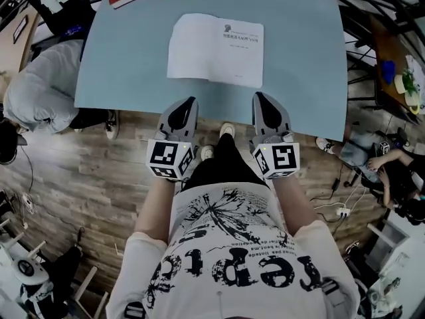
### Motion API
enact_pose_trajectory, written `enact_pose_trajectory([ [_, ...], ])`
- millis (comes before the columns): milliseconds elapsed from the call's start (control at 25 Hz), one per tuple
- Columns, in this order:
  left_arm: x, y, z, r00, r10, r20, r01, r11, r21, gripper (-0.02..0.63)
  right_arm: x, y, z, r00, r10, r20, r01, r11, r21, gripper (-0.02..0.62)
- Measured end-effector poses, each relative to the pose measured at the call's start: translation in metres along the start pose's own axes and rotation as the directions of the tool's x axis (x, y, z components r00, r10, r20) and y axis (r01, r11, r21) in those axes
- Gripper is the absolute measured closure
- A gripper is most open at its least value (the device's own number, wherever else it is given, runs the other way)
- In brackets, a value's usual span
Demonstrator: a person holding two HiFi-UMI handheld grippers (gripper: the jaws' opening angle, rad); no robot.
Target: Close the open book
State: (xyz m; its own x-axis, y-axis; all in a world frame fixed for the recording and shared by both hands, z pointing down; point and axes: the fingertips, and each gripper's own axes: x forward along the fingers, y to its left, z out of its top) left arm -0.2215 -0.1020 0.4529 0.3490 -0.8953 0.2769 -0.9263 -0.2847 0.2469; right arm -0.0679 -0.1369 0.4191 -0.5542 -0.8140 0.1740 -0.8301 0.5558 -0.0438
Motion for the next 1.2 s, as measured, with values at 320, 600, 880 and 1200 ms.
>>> enact_pose_trajectory([
  [320, 0.058, 0.046, -0.066, 0.996, 0.024, -0.086, -0.057, 0.913, -0.405, 0.550, 0.047, -0.016, -0.033, 0.996, 0.035, -0.076, -0.033, 0.999, 0.024, 0.584],
  [600, 0.088, 0.069, -0.098, 0.994, 0.049, -0.093, -0.097, 0.762, -0.640, 0.474, 0.077, -0.023, -0.045, 0.991, 0.063, -0.116, -0.061, 0.998, 0.025, 0.584],
  [880, 0.103, 0.090, -0.105, 0.995, 0.098, -0.031, -0.081, 0.562, -0.823, 0.456, 0.082, -0.039, -0.060, 0.982, 0.044, -0.184, -0.045, 0.999, -0.001, 0.584],
  [1200, 0.112, 0.113, -0.104, 0.986, 0.164, 0.010, -0.058, 0.405, -0.912, 0.456, 0.080, -0.049, -0.064, 0.976, 0.030, -0.214, -0.036, 0.999, -0.024, 0.584],
])
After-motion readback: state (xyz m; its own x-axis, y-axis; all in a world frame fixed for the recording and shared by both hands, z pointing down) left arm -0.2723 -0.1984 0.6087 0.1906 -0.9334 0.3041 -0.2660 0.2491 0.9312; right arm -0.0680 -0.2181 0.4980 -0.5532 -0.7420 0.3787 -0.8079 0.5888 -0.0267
